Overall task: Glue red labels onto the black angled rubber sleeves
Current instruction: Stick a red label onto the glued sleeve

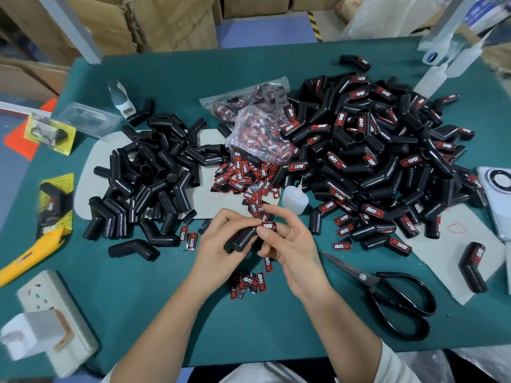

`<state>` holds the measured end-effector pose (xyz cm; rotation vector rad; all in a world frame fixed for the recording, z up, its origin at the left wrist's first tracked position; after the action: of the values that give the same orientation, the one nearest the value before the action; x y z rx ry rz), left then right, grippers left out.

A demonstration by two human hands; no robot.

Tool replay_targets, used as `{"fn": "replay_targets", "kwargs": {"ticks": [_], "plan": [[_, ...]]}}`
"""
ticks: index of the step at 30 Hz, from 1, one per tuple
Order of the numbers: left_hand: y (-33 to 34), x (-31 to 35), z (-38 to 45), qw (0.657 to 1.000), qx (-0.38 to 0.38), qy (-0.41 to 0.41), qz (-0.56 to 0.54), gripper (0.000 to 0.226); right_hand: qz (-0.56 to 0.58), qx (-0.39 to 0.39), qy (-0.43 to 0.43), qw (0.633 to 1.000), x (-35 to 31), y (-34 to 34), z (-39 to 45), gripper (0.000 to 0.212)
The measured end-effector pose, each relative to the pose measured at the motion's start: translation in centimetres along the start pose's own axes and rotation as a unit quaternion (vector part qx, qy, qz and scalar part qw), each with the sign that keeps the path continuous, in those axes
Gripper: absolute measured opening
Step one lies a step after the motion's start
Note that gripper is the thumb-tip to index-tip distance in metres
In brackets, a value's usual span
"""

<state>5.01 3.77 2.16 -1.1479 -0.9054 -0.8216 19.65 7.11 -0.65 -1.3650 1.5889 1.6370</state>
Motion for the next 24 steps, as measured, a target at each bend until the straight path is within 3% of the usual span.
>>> {"fn": "replay_targets", "kwargs": {"ticks": [9, 17, 24], "plan": [[0.1, 0.7, 0.1, 0.992, -0.032, 0.081, 0.086, 0.021, -0.059, -0.012, -0.033, 0.998, -0.5, -0.2, -0.2, 0.049], [-0.2, 0.3, -0.1, 0.996, 0.015, 0.069, 0.062, 0.014, -0.120, -0.043, -0.079, 0.989, -1.0, 0.5, -0.4, 0.049], [0.7, 0.1, -0.4, 0.997, 0.030, 0.032, 0.063, 0.021, -0.117, -0.023, -0.093, 0.988, -1.1, 0.6, -0.5, 0.053]]}}
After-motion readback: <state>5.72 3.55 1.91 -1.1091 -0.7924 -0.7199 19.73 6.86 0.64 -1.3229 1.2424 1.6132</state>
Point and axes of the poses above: each hand's wrist, its own z-axis towards the middle knuckle, its own y-axis out of the palm, x = y × z, the point moved 7 cm from there along z, towards the middle knuckle, and after that the axes turned 8 degrees about -y, right-handed, at the moved point
